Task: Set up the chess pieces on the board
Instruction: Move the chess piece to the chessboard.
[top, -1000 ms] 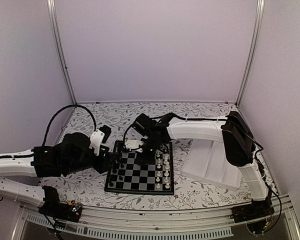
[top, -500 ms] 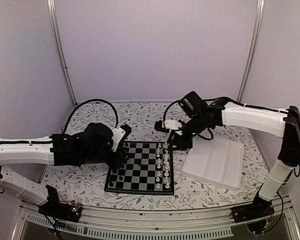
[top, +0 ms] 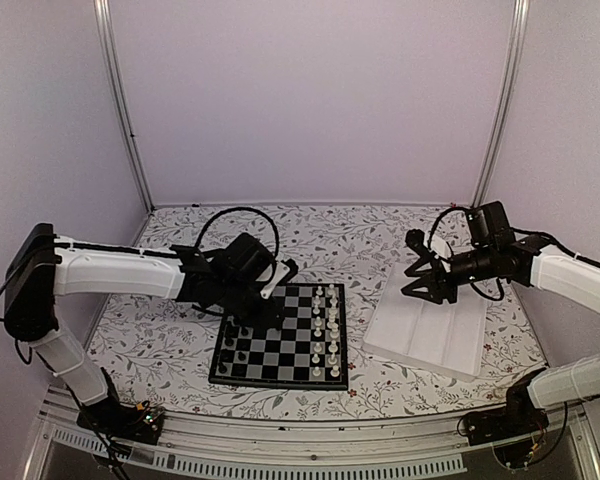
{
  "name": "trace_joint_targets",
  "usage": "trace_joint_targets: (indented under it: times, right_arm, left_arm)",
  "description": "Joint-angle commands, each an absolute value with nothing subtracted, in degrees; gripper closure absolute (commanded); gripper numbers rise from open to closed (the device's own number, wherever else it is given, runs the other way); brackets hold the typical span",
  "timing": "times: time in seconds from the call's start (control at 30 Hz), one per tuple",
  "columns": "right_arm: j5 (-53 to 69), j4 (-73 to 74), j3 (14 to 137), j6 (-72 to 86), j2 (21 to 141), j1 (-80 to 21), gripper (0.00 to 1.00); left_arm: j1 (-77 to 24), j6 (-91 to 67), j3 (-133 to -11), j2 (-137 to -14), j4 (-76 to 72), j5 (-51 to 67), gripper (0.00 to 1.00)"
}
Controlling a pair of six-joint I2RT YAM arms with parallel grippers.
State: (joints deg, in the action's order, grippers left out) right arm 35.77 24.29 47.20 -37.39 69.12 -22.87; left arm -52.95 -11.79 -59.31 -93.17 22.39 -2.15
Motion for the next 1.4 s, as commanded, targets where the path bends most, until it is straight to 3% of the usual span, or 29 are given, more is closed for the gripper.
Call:
trace_joint_targets:
  times: [0.0,0.4,0.87,1.37]
  right_arm:
    - [38.74,22.74,48.37,-37.94,71.33,-22.65,0.52]
    - [37.8,23.26,48.78,-38.98,72.99,-22.61,0.52]
    - [36.76,23.38,48.87,-39.42,74.04,-22.66,0.52]
    - [36.6,23.66,48.96,-39.56,74.87,-22.63,0.52]
  left_arm:
    - [-52.21,-11.16,-63.06,-97.39,24.47,-0.56,0.65]
    - [-51.87,-10.3,-65.11,-102.98,25.37,-2.61,0.65]
    - [-50.69,-10.39,-65.72,-103.0,24.82,-1.15,0.93]
    - [-45.04,-12.86,-63.98,-100.42,27.48,-7.62,0.95]
